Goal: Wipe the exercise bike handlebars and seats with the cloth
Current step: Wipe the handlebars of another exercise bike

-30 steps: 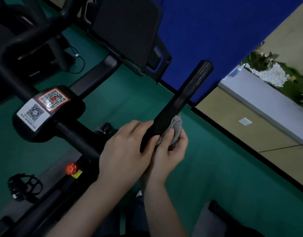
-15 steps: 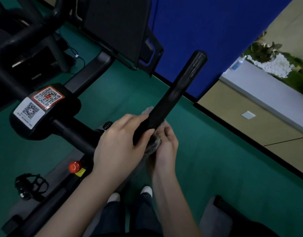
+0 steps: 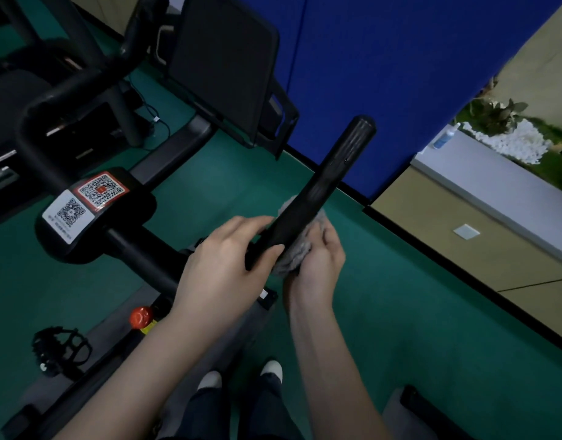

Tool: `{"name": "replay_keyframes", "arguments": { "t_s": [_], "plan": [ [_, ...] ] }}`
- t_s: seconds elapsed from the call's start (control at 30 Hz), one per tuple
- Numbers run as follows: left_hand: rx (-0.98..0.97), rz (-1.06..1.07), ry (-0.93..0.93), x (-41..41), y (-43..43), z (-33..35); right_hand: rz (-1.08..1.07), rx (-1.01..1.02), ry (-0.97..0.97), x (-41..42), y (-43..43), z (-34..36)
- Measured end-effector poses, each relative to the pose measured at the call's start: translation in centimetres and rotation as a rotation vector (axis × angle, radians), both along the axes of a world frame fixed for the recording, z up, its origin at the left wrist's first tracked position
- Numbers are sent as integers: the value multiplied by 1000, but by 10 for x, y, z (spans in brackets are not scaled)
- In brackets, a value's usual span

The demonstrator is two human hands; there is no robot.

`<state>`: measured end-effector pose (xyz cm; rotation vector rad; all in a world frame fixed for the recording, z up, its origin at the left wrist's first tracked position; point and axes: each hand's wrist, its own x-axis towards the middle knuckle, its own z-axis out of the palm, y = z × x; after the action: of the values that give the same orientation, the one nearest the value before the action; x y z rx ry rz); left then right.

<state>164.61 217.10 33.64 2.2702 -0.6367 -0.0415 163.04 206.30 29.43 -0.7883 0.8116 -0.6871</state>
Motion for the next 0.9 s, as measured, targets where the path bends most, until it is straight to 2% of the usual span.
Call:
{"name": "replay_keyframes", "arguments": {
  "t_s": [0.07,0.17,0.33,0.6,0.73,0.9],
  "plan": [
    [8,-7,17,3,-4,2,-62,-123,1,1,0,3],
    [-13,-4,53,8,-15,4,-152,-358,105,-2,9,2],
    [-35,6,121,14,-31,5,-235,-636,96,-2,8,9],
    [-76,51,129,17,-39,3,-299,-800,50,27,-40,34],
    [-61,31,110,19,-44,4,-250,-968,73,16,-29,23],
    [-61,29,152,21,-48,7,-224,-1234,77,33,-67,43]
  ]
}}
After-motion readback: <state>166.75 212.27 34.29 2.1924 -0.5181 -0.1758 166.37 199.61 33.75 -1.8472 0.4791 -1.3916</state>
